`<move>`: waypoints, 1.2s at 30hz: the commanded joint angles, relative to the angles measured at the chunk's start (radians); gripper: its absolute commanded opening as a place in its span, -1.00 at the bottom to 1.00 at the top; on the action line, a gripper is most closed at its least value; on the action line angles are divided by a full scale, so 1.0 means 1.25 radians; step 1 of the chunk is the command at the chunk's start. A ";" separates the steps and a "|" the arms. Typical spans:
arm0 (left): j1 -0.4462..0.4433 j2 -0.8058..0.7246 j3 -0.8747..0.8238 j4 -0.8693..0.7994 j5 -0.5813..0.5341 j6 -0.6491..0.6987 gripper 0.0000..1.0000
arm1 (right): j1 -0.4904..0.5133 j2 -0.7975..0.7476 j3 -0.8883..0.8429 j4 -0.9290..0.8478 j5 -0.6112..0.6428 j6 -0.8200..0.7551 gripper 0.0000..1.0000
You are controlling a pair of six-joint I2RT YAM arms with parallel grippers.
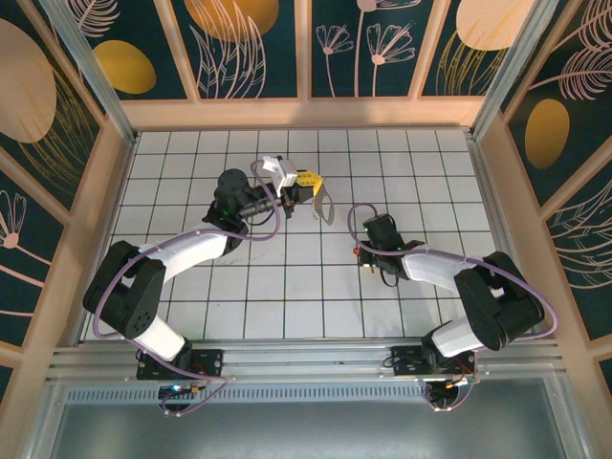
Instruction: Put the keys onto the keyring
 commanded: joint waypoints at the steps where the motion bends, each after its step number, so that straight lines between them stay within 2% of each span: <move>1: -0.007 -0.004 0.025 0.018 0.006 -0.008 -1.00 | 0.007 -0.020 -0.014 -0.014 0.007 0.001 -0.76; 19: -0.009 -0.003 0.031 0.009 0.004 -0.007 -1.00 | 0.007 -0.052 -0.033 -0.004 0.007 0.002 -0.75; 22: -0.010 -0.003 0.032 0.007 0.003 -0.008 -1.00 | 0.007 -0.053 -0.033 -0.003 0.005 0.001 -0.80; 25: -0.010 -0.003 0.033 0.006 0.004 -0.007 -1.00 | 0.007 -0.053 -0.033 -0.003 0.002 0.000 -1.00; 28: -0.011 -0.002 0.033 0.006 0.006 -0.007 -1.00 | 0.007 -0.058 -0.032 0.000 -0.002 -0.003 -1.00; 31: -0.011 -0.002 0.033 0.006 0.008 -0.007 -1.00 | 0.007 -0.093 -0.006 -0.034 0.013 -0.012 -1.00; 36: -0.013 -0.006 0.032 0.004 0.007 -0.005 -1.00 | -0.001 -0.218 0.042 -0.056 0.020 -0.037 -1.00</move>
